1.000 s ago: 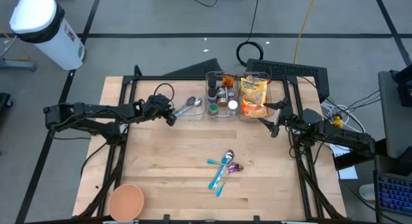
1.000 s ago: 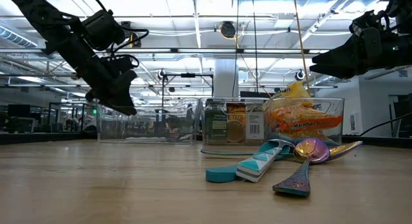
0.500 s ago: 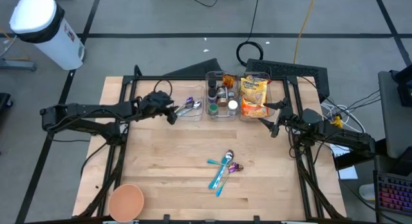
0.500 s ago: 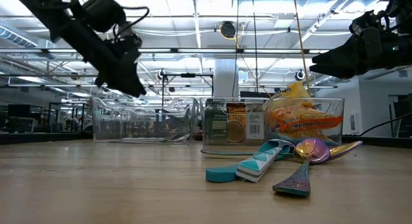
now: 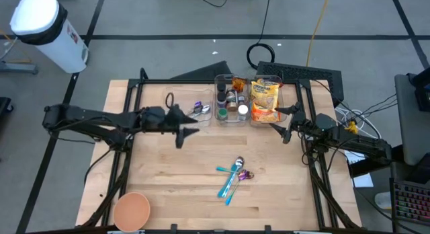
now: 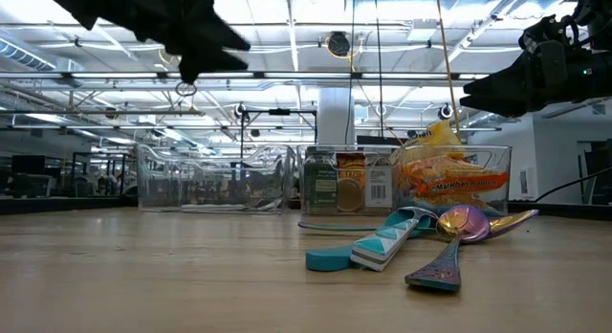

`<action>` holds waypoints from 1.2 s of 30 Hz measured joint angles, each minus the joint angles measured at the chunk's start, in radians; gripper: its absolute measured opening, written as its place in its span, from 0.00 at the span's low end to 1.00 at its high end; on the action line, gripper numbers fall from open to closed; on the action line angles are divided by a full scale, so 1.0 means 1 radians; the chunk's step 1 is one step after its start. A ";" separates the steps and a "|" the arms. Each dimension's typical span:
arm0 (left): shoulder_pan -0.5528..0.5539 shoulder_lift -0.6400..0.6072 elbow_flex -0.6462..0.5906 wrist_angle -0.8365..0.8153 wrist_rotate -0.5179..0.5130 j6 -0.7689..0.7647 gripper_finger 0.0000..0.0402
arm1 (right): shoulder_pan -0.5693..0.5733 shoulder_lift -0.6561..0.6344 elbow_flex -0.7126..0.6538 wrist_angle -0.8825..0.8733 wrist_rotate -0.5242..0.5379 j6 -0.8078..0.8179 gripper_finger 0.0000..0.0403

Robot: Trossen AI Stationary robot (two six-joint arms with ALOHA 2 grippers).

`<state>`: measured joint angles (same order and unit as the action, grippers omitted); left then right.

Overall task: Pick & Place Food Item
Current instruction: Put the blue and violet spoon into the left transparent bin

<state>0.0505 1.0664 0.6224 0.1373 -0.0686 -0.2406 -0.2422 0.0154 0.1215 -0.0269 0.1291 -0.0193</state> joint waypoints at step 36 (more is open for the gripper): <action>-0.423 0.608 0.331 0.001 -0.019 0.257 0.85 | 0.000 0.000 0.000 0.000 0.000 0.000 0.86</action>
<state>-0.3726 1.6742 0.9531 0.1386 -0.0872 0.0159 -0.2424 0.0154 0.1211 -0.0272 0.1291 -0.0193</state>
